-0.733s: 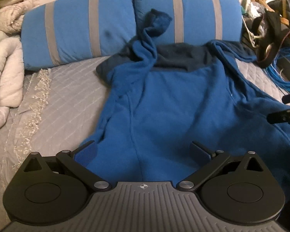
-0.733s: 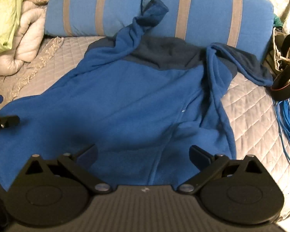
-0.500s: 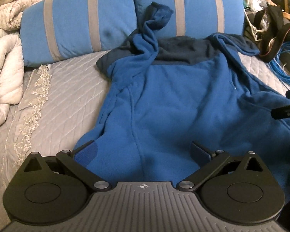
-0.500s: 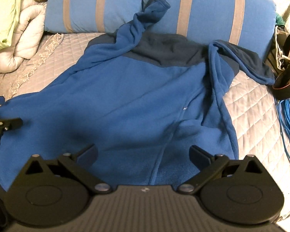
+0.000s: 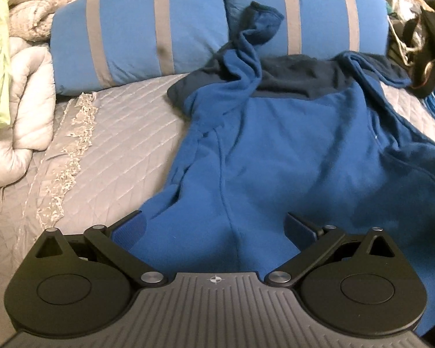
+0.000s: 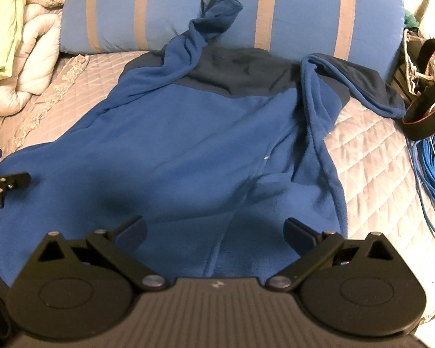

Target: Fold clothes

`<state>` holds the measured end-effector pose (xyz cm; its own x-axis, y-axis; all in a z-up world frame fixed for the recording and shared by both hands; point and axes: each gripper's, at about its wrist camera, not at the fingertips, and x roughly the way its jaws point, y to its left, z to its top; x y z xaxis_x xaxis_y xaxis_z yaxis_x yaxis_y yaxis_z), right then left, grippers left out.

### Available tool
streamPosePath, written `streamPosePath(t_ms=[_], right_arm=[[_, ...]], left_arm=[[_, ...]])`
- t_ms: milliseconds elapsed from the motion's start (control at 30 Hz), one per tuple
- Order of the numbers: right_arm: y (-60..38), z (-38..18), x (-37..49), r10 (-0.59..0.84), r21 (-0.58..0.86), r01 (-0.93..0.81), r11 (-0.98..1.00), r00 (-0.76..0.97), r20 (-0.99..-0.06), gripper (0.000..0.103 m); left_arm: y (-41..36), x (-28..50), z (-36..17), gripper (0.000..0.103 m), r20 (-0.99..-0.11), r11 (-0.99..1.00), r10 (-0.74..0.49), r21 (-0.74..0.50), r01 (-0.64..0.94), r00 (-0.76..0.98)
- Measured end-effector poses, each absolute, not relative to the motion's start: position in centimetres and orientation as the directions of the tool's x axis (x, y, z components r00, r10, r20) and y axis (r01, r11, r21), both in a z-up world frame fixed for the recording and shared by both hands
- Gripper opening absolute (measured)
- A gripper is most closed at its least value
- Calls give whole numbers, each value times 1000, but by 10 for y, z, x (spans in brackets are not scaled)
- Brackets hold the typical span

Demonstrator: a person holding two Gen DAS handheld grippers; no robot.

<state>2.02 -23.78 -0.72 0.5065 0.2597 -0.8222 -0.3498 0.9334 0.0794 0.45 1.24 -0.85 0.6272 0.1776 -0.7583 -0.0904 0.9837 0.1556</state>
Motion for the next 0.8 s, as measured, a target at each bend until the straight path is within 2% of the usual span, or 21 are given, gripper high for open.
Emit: streamPosePath(t_ms=[233,400,567,800], right_arm=[[-252,0,19,251,81,-326,942,524,-814,103],[-266,6,20,239,78,-302,950,543,-805,103],[-286,14,19,239,84,-279,957,587,-774,103],[-318,37,16,205,43,-248,968,678,-705,103]], left_arm=[[16,-3,-9,103,-732,989,147,127,-79,666],[20,-15,-2,103,-637,990,135,121,-74,759],[27,-21,10,103,-624,992,78,129,4,778],[61,-30,34,103,-624,999,17,44,14,782]])
